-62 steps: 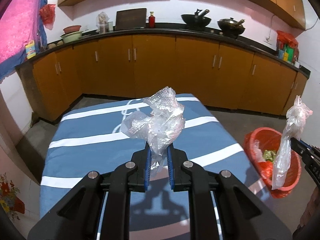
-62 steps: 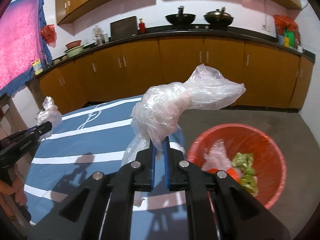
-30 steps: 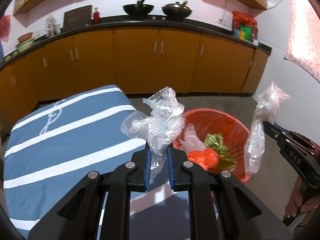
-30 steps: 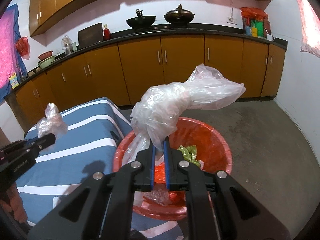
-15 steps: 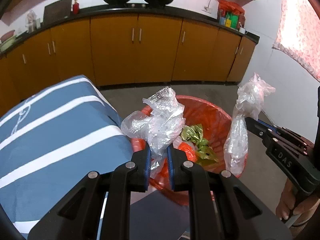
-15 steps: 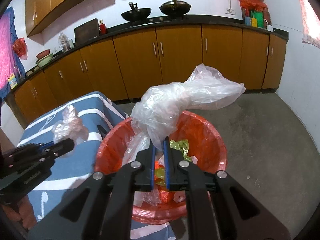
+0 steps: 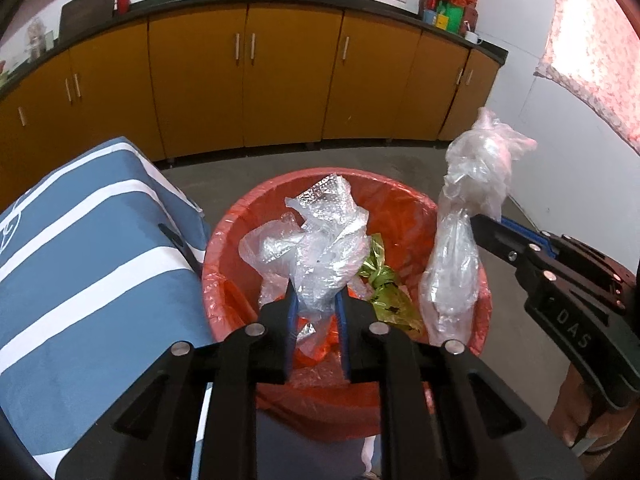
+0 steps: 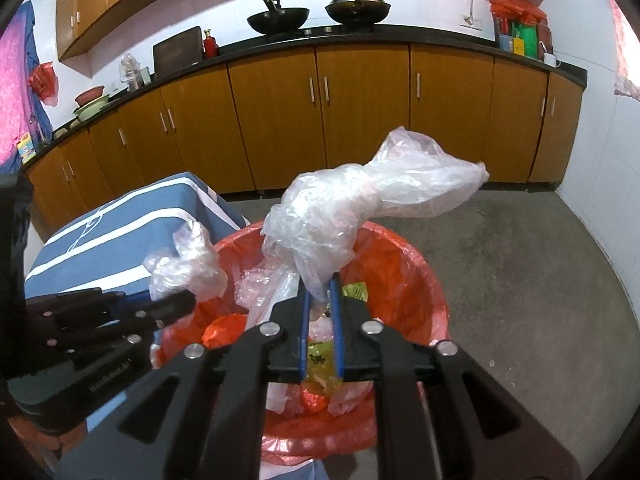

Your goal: Collect trash

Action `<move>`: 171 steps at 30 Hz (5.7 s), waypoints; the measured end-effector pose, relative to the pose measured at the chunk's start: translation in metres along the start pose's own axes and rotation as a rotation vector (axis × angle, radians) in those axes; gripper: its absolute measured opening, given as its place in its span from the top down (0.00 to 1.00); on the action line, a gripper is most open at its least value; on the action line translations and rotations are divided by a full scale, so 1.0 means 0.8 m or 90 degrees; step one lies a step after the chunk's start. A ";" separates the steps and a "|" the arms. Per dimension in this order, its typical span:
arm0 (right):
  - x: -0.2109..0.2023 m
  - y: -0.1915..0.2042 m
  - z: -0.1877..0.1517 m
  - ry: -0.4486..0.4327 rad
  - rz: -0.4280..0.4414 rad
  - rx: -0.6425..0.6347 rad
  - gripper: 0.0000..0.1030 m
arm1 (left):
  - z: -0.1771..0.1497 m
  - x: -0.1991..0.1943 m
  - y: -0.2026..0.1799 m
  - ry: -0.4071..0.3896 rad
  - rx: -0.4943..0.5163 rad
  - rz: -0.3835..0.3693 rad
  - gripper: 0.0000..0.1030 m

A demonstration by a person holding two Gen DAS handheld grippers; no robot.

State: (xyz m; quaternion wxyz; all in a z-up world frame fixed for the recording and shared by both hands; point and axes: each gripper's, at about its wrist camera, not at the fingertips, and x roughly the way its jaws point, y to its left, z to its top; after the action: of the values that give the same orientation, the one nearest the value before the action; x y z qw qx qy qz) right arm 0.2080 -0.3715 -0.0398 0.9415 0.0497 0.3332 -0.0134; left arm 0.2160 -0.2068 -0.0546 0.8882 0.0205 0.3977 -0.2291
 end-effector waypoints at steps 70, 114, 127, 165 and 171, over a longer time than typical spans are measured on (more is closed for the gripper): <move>-0.245 0.168 -0.129 -0.216 -0.106 -0.027 0.04 | -0.198 -0.305 0.105 -0.318 -0.078 0.279 0.02; -0.246 0.181 -0.148 -0.224 -0.120 -0.028 0.04 | -0.214 -0.310 0.103 -0.327 -0.064 0.292 0.02; -0.246 0.182 -0.149 -0.229 -0.122 -0.029 0.04 | -0.213 -0.309 0.101 -0.327 -0.062 0.291 0.02; -0.247 0.185 -0.149 -0.228 -0.121 -0.030 0.04 | -0.213 -0.309 0.098 -0.328 -0.064 0.291 0.02; -0.247 0.185 -0.149 -0.228 -0.121 -0.030 0.04 | -0.213 -0.309 0.098 -0.328 -0.064 0.291 0.02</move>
State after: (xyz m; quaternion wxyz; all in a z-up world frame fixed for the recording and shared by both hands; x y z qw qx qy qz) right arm -0.0117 -0.2137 0.0049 0.9810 -0.0070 0.1640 -0.1034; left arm -0.0125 -0.0028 -0.0058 0.9877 0.0069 0.1563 -0.0025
